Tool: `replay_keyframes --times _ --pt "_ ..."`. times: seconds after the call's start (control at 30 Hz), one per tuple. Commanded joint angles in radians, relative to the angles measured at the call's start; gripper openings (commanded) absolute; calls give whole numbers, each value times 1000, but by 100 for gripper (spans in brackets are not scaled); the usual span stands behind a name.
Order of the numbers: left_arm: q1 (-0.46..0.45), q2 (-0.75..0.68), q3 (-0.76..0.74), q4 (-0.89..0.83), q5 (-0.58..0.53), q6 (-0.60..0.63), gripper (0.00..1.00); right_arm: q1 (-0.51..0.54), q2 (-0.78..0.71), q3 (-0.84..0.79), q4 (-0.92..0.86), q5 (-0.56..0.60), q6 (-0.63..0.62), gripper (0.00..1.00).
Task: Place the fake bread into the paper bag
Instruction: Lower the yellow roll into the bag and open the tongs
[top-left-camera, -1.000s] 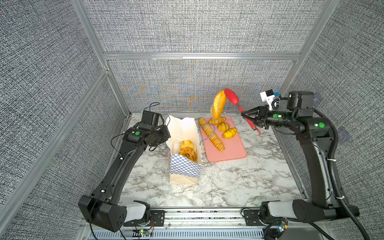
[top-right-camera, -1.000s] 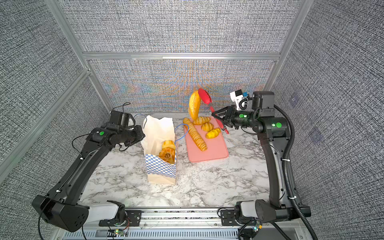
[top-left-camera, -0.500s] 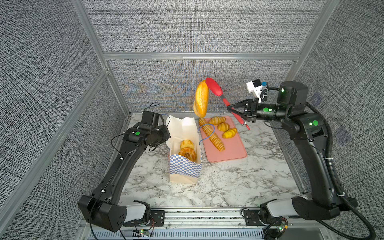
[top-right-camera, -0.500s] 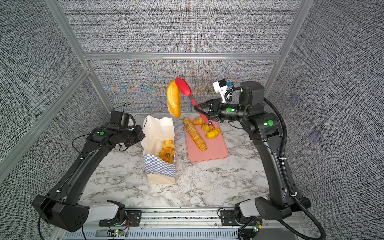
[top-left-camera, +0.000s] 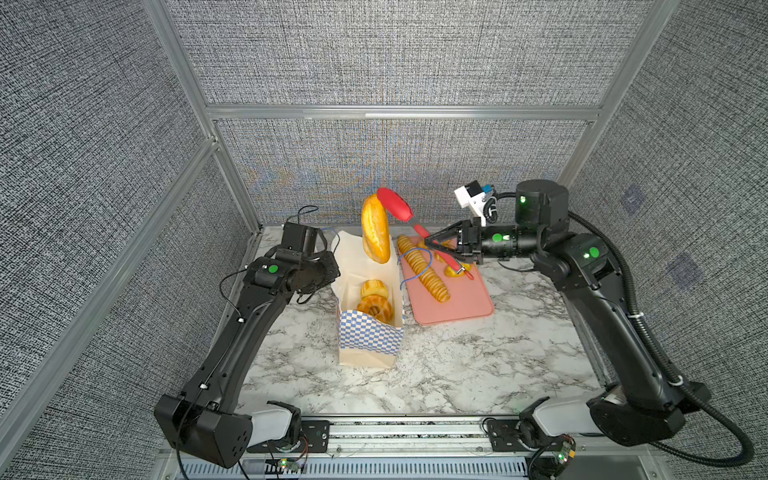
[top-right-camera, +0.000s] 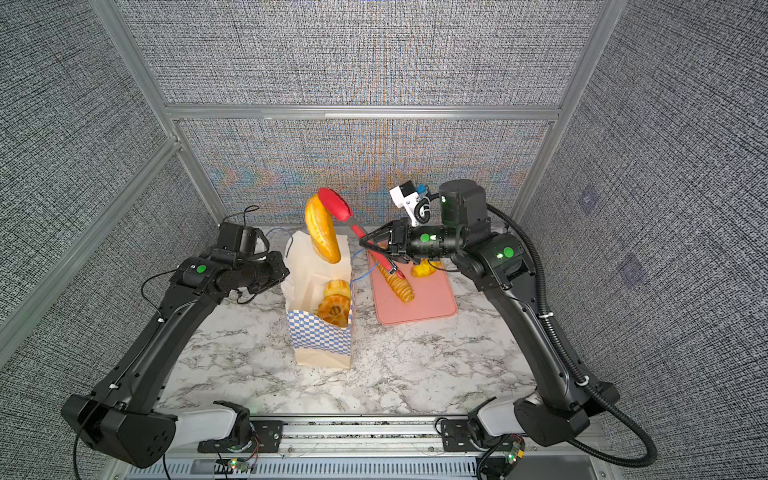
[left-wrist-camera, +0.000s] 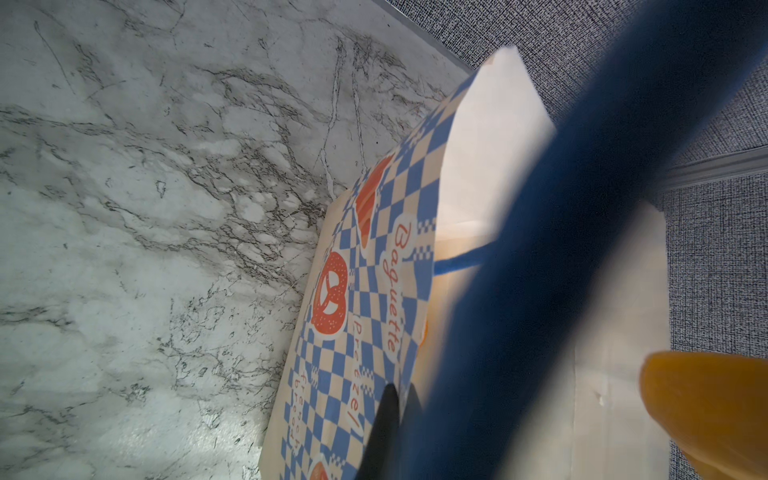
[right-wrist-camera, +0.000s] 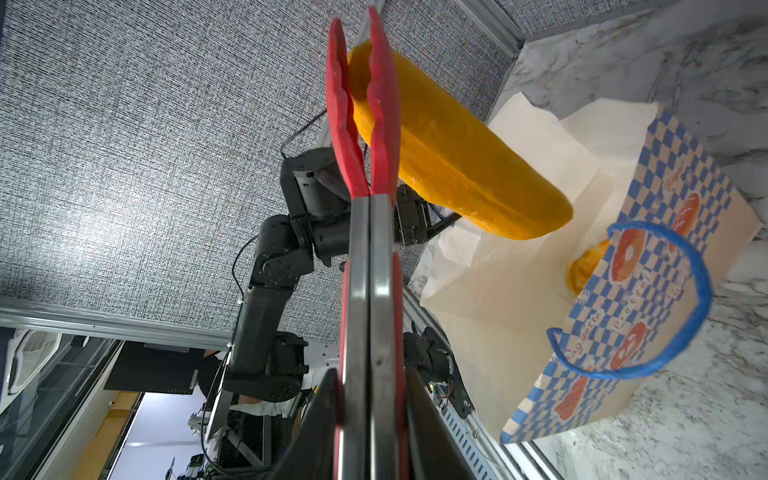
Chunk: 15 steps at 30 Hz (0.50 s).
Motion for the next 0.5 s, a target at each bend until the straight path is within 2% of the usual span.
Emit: replay_keyframes --times 0.0,0.2,0.47 --pt "1 -11 -9 23 -10 -6 0 24 -13 -54 45 24 -18 9" --pt "0 -24 -22 23 -10 -13 0 57 -31 -154 18 52 -43 9" --pt "0 -38 -30 17 -13 -15 0 75 -34 -154 -15 76 -76 15"
